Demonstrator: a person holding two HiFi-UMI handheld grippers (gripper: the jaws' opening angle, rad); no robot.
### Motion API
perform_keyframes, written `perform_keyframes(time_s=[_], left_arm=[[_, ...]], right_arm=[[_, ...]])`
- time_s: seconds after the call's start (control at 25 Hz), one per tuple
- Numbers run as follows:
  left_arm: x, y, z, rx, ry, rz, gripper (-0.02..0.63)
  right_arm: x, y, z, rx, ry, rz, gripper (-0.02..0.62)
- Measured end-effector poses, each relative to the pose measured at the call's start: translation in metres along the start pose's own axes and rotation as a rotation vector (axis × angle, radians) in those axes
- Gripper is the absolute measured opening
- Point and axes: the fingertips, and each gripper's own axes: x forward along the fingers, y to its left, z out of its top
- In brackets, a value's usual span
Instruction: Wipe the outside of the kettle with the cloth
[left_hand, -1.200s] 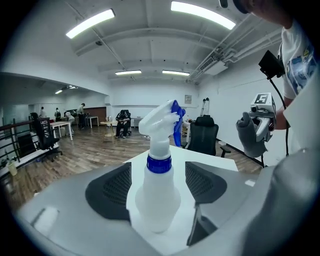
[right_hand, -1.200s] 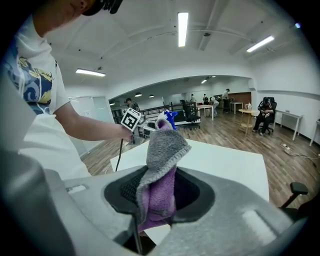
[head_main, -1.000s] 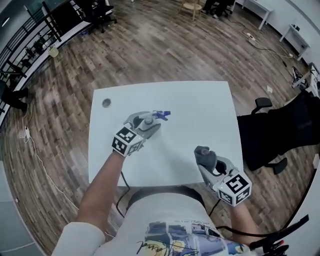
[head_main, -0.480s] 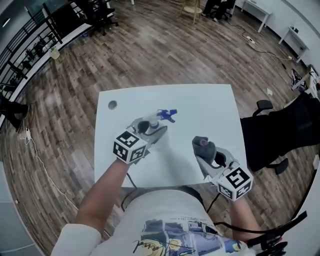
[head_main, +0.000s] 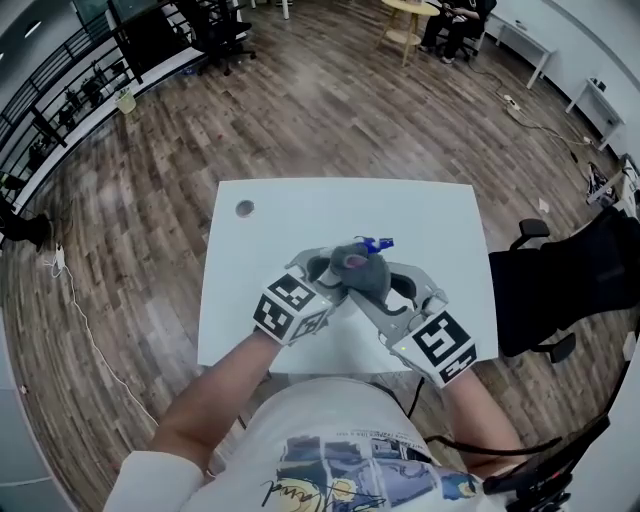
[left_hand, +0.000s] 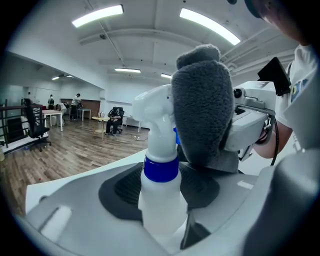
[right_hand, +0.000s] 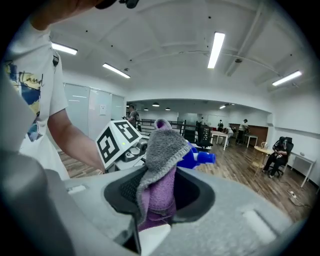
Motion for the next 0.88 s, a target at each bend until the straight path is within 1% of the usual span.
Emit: perform_keyframes(time_s=[0.12,0.28,0.44,0.64,0.76,0.88], left_arm=[[-0.005,-0.002,-0.005,-0.002,0.002,0.001,0.202],[-0.015,0.008,-0.005,-0.026,-0.012,0.014,0.202],[-0.021,0.013,0.002,-0.035,-0.026,0.016,0.202],[-0.029,0.017,0.022,-0.077,-0.08,0.007,0.202],[-0.033,0.015,0.035,-0.1,-0.116,-0.013,0.202],[-0.034,0.012,0.051,-0.163,-0.166,-0.042,0.202]], right_arm=[[-0.002,-0.006,-0.007,0.016,0.004,-0.018,0.127],[-0.013,-0.021,-0.013,0.033,0.0,-0.074,0.127],[-0.027,-0.039,-0.018,0.089,-0.025,-0.119,0.127],[-0.028,-0.041,-0.02,0.112,-0.045,-0.114,0.127],[-0.025,-0.039,-0.022,0.125,-0.057,-0.103,0.127],[-0.022,-0.04,-0.028,0.141,-0.066,-0.093,0.127]])
